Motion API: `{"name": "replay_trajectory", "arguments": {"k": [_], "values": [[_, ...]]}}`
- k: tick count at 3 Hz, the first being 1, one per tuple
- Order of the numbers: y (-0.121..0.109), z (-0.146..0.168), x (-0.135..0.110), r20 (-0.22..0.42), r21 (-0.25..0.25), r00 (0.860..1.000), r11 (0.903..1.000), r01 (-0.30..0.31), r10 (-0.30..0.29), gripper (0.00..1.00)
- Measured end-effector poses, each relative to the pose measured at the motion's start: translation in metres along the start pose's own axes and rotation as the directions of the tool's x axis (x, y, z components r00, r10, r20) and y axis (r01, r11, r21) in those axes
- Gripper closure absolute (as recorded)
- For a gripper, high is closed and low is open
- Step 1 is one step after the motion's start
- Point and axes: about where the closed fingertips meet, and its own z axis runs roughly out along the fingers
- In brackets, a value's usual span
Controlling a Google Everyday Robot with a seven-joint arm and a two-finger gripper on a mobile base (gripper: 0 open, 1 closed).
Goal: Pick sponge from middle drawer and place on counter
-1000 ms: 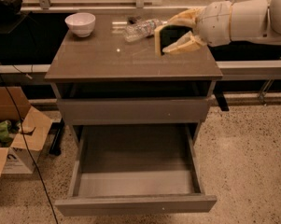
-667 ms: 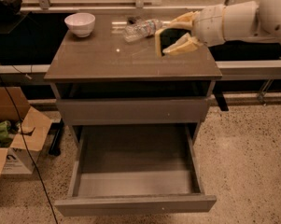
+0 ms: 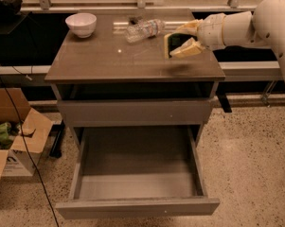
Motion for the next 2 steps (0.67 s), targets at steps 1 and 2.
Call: {"name": "replay_trajectory", "arguments": {"k": [1, 2], "values": [[-0.0092, 0.0046, 0.0267, -0.029, 0.036, 0.998, 0.9983, -0.046, 0.047, 0.34], [-0.01, 0.005, 0.0288, -0.031, 0.039, 0.998, 0.998, -0.05, 0.052, 0.11]]}}
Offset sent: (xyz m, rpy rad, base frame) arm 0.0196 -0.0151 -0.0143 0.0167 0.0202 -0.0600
